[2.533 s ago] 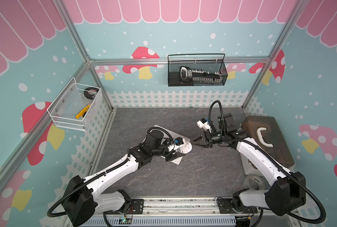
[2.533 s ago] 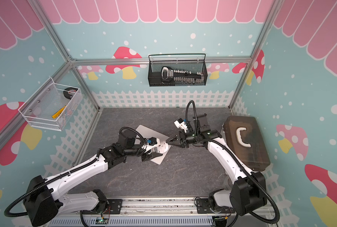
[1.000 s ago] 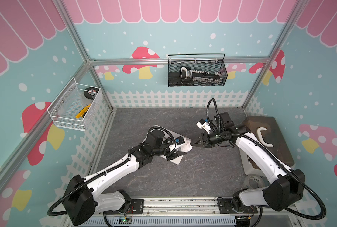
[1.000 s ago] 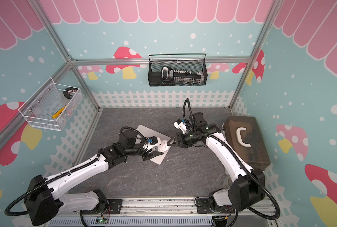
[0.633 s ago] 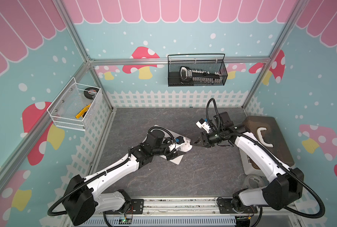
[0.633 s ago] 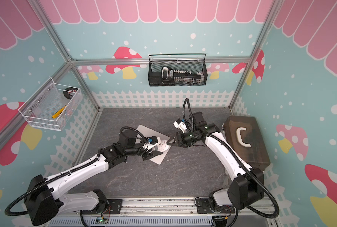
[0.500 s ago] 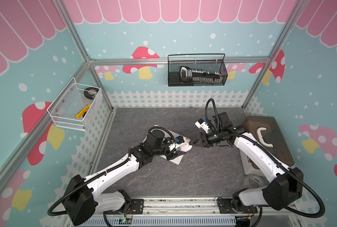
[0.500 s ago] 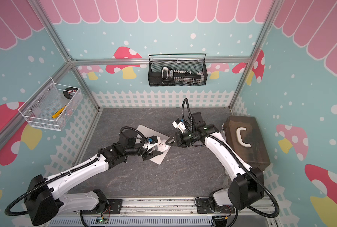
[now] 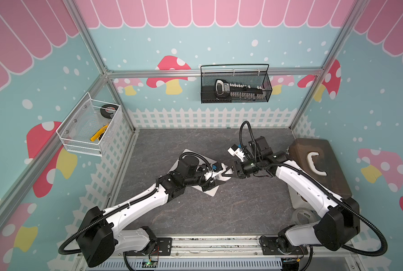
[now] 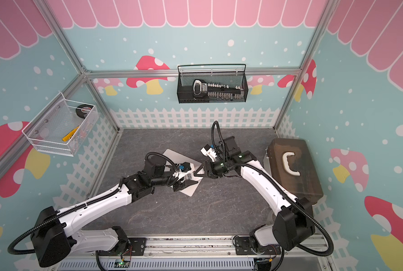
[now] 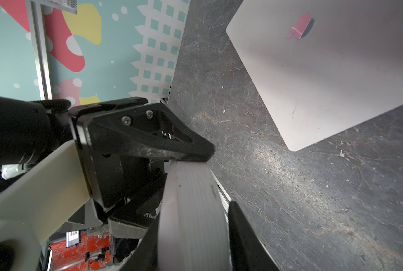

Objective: Insert the wireless mouse receiver into the laptop
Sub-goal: Place the mouse at the center of the board.

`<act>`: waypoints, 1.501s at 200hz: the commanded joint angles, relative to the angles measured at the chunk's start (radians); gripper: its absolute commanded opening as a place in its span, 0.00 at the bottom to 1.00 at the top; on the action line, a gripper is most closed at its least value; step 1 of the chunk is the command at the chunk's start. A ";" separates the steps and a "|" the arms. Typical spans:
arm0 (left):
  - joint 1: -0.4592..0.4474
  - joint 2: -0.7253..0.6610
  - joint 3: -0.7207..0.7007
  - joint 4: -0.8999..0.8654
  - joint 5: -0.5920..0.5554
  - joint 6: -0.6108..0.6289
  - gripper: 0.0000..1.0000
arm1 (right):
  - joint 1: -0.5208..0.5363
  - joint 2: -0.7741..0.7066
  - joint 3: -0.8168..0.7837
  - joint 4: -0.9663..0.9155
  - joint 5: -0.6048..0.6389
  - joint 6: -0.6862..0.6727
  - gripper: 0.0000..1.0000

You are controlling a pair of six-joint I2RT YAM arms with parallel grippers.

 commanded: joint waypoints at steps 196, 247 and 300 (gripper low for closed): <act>0.097 -0.130 -0.007 -0.126 -0.309 -0.336 0.99 | 0.083 0.173 0.109 -0.423 1.418 -0.250 0.28; 0.102 -0.163 -0.008 -0.127 -0.350 -0.340 0.99 | 0.174 0.316 0.071 -0.399 1.576 -0.213 0.28; 0.107 -0.174 -0.007 -0.127 -0.351 -0.345 0.99 | 0.199 0.348 0.011 -0.330 1.592 -0.170 0.29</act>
